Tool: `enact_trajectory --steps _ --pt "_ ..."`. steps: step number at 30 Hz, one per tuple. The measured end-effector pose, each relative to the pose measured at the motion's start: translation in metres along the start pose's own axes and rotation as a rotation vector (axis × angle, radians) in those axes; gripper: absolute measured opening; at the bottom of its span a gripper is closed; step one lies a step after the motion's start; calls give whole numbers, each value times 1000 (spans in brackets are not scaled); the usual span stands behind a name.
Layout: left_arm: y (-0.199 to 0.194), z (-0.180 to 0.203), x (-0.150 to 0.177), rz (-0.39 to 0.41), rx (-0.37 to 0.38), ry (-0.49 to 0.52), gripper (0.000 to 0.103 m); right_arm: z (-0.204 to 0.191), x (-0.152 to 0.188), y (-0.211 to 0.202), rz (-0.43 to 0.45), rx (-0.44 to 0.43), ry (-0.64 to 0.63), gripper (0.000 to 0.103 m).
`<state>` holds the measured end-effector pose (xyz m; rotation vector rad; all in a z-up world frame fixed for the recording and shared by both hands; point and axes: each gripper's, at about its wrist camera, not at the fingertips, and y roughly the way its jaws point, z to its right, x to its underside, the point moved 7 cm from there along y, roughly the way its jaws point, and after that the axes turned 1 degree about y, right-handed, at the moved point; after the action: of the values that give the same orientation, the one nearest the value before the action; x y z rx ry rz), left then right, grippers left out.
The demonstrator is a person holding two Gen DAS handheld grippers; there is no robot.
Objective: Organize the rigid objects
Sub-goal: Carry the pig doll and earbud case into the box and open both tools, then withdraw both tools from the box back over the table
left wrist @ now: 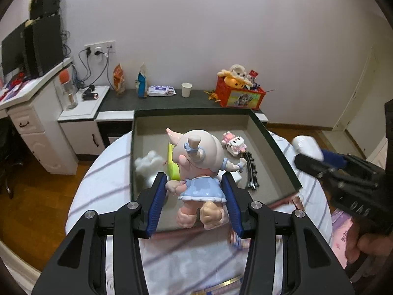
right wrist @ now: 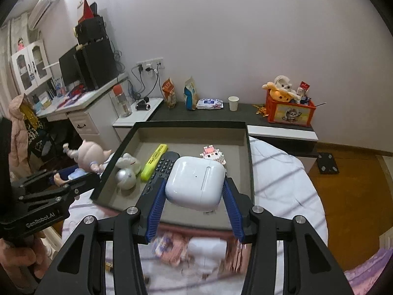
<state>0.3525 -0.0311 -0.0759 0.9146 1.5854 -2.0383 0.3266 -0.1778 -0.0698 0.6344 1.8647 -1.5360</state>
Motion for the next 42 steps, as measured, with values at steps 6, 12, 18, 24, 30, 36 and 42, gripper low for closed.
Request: enact_trajectory --steps 6,12,18,24,30,36,42 --pt "44 4 -15 -66 4 6 47 10 -10 54 -75 -5 17 48" --pt "69 4 -23 -89 -8 9 47 20 -12 87 -129 9 20 48" --pt "94 5 -22 -135 -16 11 47 30 -6 110 -185 26 30 48" --pt "115 9 -13 -192 -29 34 47 36 5 125 -243 39 22 49" --pt "96 6 -16 -142 -60 31 79 37 7 114 -207 46 17 78" --pt "46 7 -28 -34 -83 34 102 36 4 86 -143 18 50 85" --pt "-7 10 -23 16 -114 42 103 40 2 44 -60 -4 120 86"
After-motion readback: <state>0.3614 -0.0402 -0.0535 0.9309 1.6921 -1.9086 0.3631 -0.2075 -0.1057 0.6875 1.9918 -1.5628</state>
